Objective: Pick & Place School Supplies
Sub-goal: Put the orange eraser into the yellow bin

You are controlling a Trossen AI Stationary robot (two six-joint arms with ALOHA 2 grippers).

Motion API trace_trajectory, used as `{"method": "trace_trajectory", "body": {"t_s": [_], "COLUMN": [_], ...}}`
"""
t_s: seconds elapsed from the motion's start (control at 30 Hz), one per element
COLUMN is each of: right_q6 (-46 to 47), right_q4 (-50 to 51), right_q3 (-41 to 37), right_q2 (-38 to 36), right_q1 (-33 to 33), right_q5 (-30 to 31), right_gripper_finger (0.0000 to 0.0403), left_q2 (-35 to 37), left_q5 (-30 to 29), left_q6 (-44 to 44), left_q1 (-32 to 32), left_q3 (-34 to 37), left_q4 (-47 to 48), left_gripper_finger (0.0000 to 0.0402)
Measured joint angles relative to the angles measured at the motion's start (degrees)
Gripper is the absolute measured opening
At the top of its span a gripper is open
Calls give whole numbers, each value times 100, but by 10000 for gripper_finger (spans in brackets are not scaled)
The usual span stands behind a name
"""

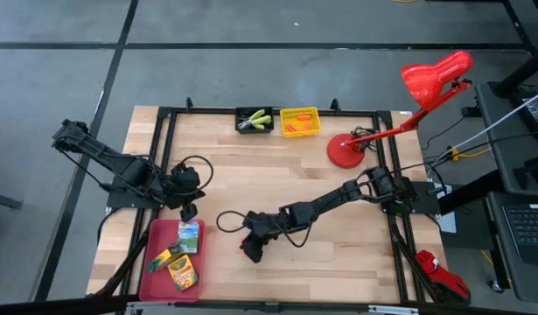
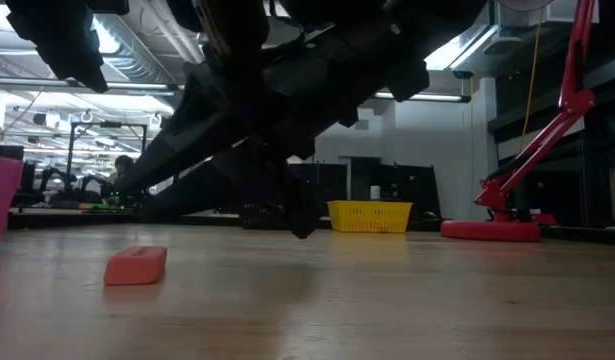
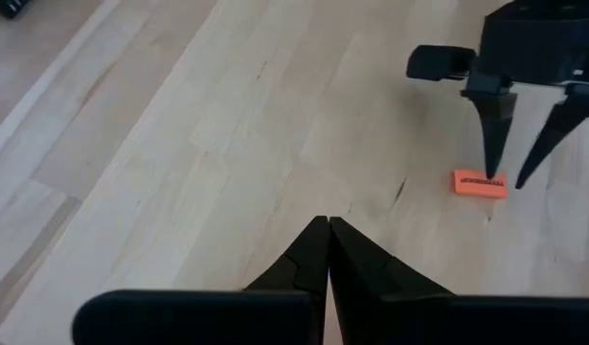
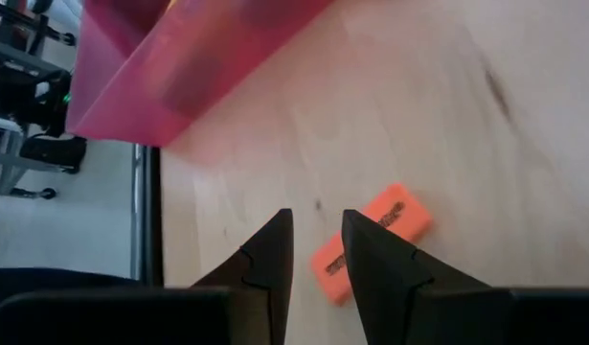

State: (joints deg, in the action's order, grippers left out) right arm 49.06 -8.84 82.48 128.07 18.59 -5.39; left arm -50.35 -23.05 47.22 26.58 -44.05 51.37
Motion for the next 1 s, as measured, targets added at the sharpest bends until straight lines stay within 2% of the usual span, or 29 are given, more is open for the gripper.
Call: {"method": "trace_trajectory", "body": {"t_s": [0.43, 0.8, 1.0], "right_q6": [92, 720, 369], "right_q4": [289, -115, -402], "right_q3": [3, -703, -780], "right_q2": [4, -110, -291], "right_q1": [61, 197, 176], "right_q5": [7, 197, 268], "right_gripper_finger": [98, 98, 98], "left_q2": [-1, -2, 0], "left_q5": [-89, -152, -150], "left_q6": [0, -66, -63], "left_q1": [-1, -2, -2], "left_q3": [0, 0, 0], "left_q4": [-7, -9, -9], "left_gripper_finger": [6, 6, 6]}}
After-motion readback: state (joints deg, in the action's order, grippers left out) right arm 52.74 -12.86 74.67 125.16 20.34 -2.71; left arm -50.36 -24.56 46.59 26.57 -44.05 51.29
